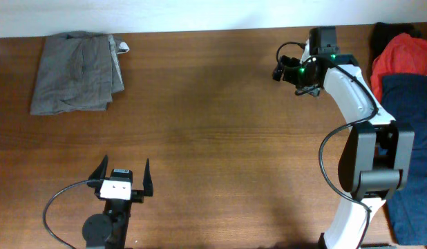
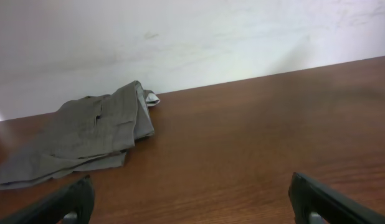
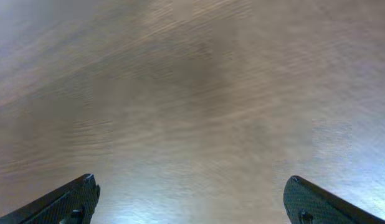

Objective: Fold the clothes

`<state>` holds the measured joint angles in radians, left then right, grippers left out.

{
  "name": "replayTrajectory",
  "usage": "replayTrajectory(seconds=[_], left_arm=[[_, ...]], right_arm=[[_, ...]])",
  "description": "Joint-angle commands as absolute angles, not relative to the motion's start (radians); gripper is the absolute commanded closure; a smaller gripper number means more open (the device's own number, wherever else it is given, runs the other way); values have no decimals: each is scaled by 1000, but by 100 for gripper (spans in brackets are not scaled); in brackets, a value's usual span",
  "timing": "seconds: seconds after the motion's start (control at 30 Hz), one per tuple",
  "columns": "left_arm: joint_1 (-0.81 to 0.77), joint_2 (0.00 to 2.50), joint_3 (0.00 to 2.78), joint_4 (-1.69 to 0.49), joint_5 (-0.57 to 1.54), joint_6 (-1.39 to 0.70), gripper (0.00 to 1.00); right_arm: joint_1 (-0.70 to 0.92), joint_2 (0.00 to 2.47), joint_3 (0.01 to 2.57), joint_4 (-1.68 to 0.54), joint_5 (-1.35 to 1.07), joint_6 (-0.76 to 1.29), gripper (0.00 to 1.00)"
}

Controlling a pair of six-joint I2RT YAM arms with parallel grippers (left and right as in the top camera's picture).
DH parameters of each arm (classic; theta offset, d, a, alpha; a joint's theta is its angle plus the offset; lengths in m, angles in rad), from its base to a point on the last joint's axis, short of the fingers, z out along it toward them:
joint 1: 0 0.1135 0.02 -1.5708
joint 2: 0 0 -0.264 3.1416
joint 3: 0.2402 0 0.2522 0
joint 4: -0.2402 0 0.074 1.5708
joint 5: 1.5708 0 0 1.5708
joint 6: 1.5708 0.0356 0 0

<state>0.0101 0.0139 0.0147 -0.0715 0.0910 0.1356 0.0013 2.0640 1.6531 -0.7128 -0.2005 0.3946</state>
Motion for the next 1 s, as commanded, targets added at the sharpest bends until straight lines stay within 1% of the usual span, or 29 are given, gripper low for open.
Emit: replayTrajectory(seconds=[0.0, 0.03, 0.07, 0.17, 0.27, 0.33, 0.5, 0.6, 0.73, 0.87, 0.97], left_arm=[[17, 5, 9, -72, 109, 152, 1], [17, 5, 9, -72, 109, 152, 1], [17, 5, 9, -72, 109, 152, 1], [17, 5, 9, -72, 109, 152, 1], [17, 5, 9, -72, 109, 152, 1], [17, 5, 9, -72, 109, 152, 1], [17, 5, 9, -72, 109, 152, 1], [17, 5, 9, -72, 109, 152, 1], [17, 5, 9, -72, 109, 152, 1], [17, 5, 9, -72, 109, 152, 1], [17, 5, 9, -72, 109, 152, 1]], right_arm=[[24, 2052, 1655, -805, -1, 397, 1], [35, 2046, 1655, -834, 56, 397, 1], [59, 2032, 1654, -873, 162, 397, 1], [106, 1987, 1654, -883, 315, 397, 1], [168, 1881, 1654, -867, 456, 397, 1], [186, 1832, 1654, -843, 475, 396, 1], [189, 1639, 1603, -795, 434, 258, 1], [189, 1536, 1531, -785, 433, 215, 1], [187, 1372, 1368, -720, 430, 213, 1], [187, 1198, 1154, -594, 410, 214, 1], [152, 1032, 946, -474, 333, 217, 1]])
